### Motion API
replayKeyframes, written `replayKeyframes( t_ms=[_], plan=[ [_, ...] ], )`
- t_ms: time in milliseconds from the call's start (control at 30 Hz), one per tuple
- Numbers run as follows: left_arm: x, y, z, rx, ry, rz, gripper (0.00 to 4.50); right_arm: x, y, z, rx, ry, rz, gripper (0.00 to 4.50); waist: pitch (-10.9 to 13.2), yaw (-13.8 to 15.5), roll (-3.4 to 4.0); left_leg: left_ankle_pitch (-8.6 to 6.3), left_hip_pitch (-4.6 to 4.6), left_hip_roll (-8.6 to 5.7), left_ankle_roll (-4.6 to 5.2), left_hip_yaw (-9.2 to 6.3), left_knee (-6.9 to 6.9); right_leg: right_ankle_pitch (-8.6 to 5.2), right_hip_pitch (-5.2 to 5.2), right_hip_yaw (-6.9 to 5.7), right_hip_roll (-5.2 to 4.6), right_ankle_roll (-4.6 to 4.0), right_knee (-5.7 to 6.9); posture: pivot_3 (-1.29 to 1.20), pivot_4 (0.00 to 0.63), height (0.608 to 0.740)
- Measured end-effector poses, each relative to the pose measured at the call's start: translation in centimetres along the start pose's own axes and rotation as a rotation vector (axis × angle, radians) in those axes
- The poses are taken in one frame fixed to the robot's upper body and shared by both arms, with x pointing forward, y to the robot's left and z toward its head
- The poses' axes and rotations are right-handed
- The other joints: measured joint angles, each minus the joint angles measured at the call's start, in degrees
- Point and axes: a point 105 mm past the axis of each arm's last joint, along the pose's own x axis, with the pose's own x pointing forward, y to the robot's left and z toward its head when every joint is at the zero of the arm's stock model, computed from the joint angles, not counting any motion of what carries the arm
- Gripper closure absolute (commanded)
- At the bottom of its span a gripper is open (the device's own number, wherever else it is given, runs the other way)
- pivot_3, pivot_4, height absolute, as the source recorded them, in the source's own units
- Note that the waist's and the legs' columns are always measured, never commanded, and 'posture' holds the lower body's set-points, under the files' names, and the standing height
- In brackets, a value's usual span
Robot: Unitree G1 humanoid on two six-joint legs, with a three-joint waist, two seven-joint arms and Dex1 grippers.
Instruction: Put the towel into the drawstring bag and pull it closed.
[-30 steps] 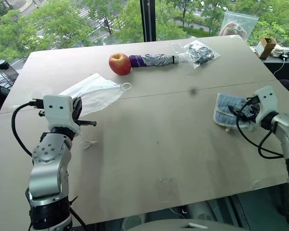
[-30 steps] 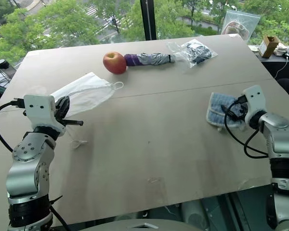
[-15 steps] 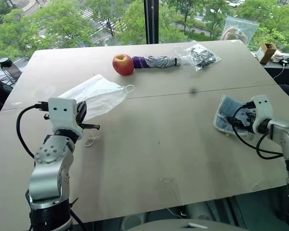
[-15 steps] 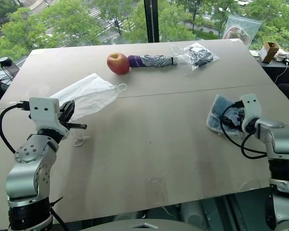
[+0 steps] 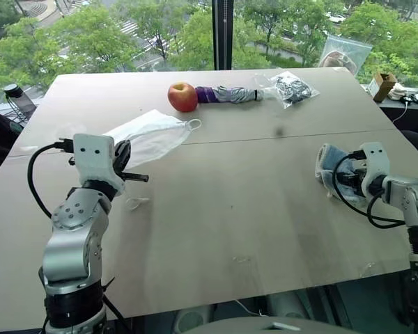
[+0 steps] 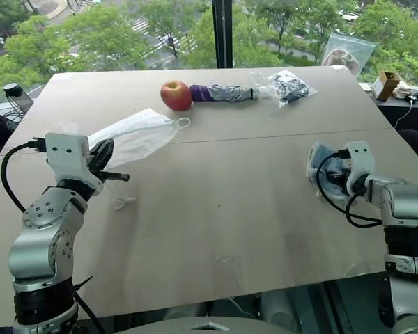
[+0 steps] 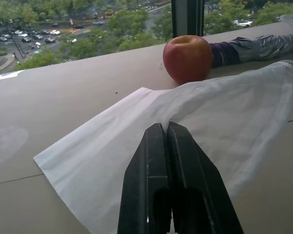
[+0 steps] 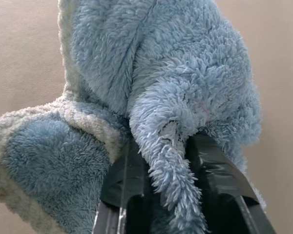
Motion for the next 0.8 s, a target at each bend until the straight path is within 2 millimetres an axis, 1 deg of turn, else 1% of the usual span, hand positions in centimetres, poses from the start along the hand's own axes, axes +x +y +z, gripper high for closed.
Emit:
replayKeyframes(
  t_ms=[67,167,200,233,267,300,367,400,467,500,533,567,600,633,700,800],
  plan=[
    [0.2,-0.2,0.2,-0.013,-0.006,-0.008,4.50,0.2,0.2,0.1,0.007,-0.011,0.006,4.26,0.0,-0.1,-0.01,0.01,0.01,0.01,-0.01,-0.01,0.01,0.01,0.00,0.00,0.04,0.00,0.01,0.00,0.150,0.740],
    [0.2,-0.5,0.3,-0.036,-0.008,-0.027,4.50,0.4,1.0,0.9,0.025,-0.055,0.054,4.26,0.0,-0.8,-0.04,0.01,0.02,0.02,-0.01,0.01,0.02,0.02,0.01,0.03,0.05,0.00,0.02,0.00,0.150,0.740],
    [0.2,-0.5,0.3,-0.044,-0.006,-0.033,4.50,0.3,1.4,1.2,0.030,-0.071,0.076,4.26,0.0,-1.1,0.01,0.01,0.02,0.04,-0.01,-0.01,0.01,0.03,-0.02,0.07,0.05,0.00,0.02,0.00,0.150,0.740],
    [0.3,-0.6,0.3,-0.049,-0.004,-0.039,4.50,0.2,2.2,1.4,0.050,-0.082,0.127,4.26,0.2,-1.4,0.22,0.01,0.01,0.07,-0.01,-0.01,-0.01,0.05,-0.11,0.16,0.07,0.06,0.08,0.00,0.150,0.740],
    [0.3,-0.8,0.4,-0.060,-0.005,-0.052,4.50,-0.2,5.0,1.9,0.075,-0.096,0.283,4.26,0.3,-1.9,0.41,0.01,-0.03,0.12,-0.01,0.00,-0.10,0.16,-0.23,0.28,0.14,0.23,0.15,0.00,0.150,0.740],
    [0.4,-1.0,0.5,-0.064,-0.010,-0.063,4.50,-0.3,6.9,2.1,0.077,-0.104,0.377,4.26,0.4,-2.3,0.52,0.01,-0.08,0.15,-0.01,0.00,-0.12,0.16,-0.36,0.30,0.18,0.23,0.21,0.00,0.150,0.740],
    [0.7,-1.8,1.0,-0.069,-0.025,-0.100,4.50,-0.9,11.1,2.7,0.061,-0.107,0.573,4.26,0.7,-2.7,1.00,0.01,-0.39,0.16,-0.01,0.03,-0.18,0.18,-0.74,0.35,0.22,0.23,0.31,0.00,0.150,0.740],
    [0.9,-2.6,1.2,-0.069,-0.028,-0.141,4.50,-2.0,14.0,4.1,0.001,-0.131,0.691,4.26,1.0,-2.7,1.36,0.01,-0.52,0.12,-0.01,0.05,-0.18,0.19,-0.92,0.41,0.20,0.22,0.38,0.00,0.150,0.740],
    [0.9,-3.1,1.1,-0.069,-0.024,-0.159,4.50,-2.8,15.4,5.2,-0.043,-0.159,0.738,4.26,1.0,-2.5,1.45,0.02,-0.74,0.05,-0.01,0.05,-0.16,0.19,-1.11,0.39,0.16,0.23,0.41,0.00,0.150,0.740],
    [1.0,-3.4,1.0,-0.069,-0.019,-0.170,4.50,-3.3,16.4,6.0,-0.083,-0.176,0.766,4.26,1.0,-2.5,1.44,0.02,-1.01,0.05,-0.02,0.02,-0.07,0.20,-1.30,0.33,0.15,0.23,0.41,0.00,0.150,0.740],
    [1.0,-3.7,0.9,-0.070,-0.014,-0.184,4.50,-3.7,17.6,6.5,-0.126,-0.183,0.795,4.26,1.0,-2.4,1.44,0.02,-1.21,0.04,-0.02,-0.02,-0.04,0.21,-1.49,0.34,0.14,0.24,0.42,0.00,0.150,0.740],
    [1.0,-4.5,0.7,-0.076,-0.008,-0.218,4.50,-4.1,19.3,6.7,-0.189,-0.177,0.835,4.26,1.0,-2.4,1.44,0.03,-1.30,-0.01,-0.03,-0.02,-0.04,0.21,-1.58,0.34,0.07,0.24,0.41,0.00,0.150,0.740],
    [1.0,-5.2,0.6,-0.084,-0.005,-0.246,4.50,-4.2,20.4,6.6,-0.226,-0.165,0.865,4.26,1.0,-2.4,1.44,0.03,-1.32,-0.03,-0.03,-0.02,-0.04,0.21,-1.61,0.33,0.03,0.24,0.39,0.00,0.150,0.740],
    [1.0,-5.9,0.5,-0.095,-0.001,-0.276,4.50,-4.1,21.9,6.4,-0.262,-0.145,0.895,4.26,1.0,-2.3,1.44,0.03,-1.36,-0.05,-0.04,-0.02,-0.04,0.21,-1.64,0.33,-0.02,0.25,0.38,0.00,0.150,0.740],
    [0.9,-6.6,0.3,-0.113,0.003,-0.306,4.50,-4.0,23.4,6.2,-0.295,-0.129,0.924,4.26,1.0,-2.2,1.44,0.04,-1.45,-0.11,-0.06,-0.06,-0.05,0.21,-1.70,0.29,-0.08,0.25,0.33,0.00,0.150,0.740],
    [0.6,-7.6,0.3,-0.168,-0.003,-0.352,4.50,-3.1,25.1,7.2,-0.357,-0.145,0.902,4.26,1.0,-2.2,1.44,0.04,-1.45,-0.16,-0.06,-0.03,-0.05,0.21,-1.71,0.30,-0.19,0.26,0.31,0.00,0.150,0.740]
  ],
)
